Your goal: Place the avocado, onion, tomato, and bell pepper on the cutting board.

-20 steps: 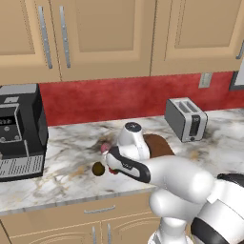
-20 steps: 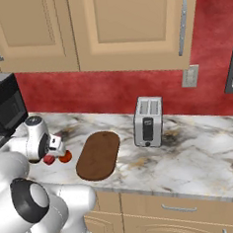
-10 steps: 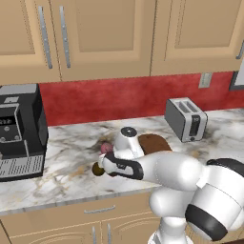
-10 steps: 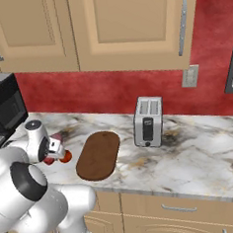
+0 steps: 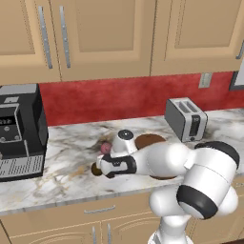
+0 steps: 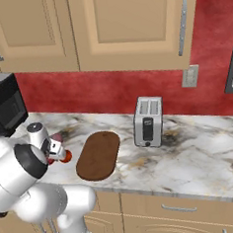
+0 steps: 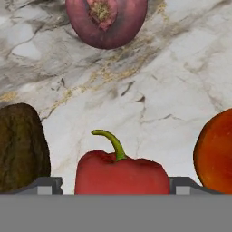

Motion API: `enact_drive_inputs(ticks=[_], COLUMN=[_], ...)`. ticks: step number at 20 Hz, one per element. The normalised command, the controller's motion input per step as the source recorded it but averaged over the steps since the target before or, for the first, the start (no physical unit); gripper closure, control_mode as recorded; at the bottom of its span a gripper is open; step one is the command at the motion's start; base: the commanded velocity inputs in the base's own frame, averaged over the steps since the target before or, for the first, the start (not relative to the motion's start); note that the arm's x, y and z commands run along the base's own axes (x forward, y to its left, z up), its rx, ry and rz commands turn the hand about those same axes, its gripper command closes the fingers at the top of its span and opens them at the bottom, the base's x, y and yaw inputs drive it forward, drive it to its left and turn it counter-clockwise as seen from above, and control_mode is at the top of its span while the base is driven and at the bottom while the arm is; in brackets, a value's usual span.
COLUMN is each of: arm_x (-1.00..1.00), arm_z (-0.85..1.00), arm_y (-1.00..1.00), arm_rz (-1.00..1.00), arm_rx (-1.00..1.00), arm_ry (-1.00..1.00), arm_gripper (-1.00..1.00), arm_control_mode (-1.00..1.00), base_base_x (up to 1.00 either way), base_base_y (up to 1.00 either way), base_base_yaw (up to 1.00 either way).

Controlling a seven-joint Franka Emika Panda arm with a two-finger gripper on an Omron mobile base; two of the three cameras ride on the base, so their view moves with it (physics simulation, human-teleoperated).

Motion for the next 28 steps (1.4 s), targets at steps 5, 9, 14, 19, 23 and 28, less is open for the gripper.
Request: enact_drive_inputs(ticks=[5, 9, 14, 19, 23, 28], arm_x=[0.13, 0.01, -0.13, -0.35, -0.38, -0.38], arm_z=[-0.17, -0.14, 0.00, 0.21, 0.49, 0.66], arm_y=[0.02, 0.00, -0.01, -0.15, -0.28, -0.28], arm_rz=[-0.02, -0.02, -0.01, 0.00, 0.00, 0.00], arm_rx=[0.00, 0.01, 0.03, 0.03, 0.04, 0.01], arm_ry=[0.00, 0.00, -0.01, -0.08, -0.10, -0.17], arm_gripper=[1.00, 1.00, 1.00, 1.00, 1.00, 1.00], arm_control_mode=[-1.00, -1.00, -1.00, -1.00, -1.00, -1.00], base_base_x=[0.00, 0.00, 0.00, 0.00, 0.00, 0.00], base_base_y=[0.00, 0.00, 0.00, 0.00, 0.00, 0.00], base_base_yaw=[0.00, 0.00, 0.00, 0.00, 0.00, 0.00])
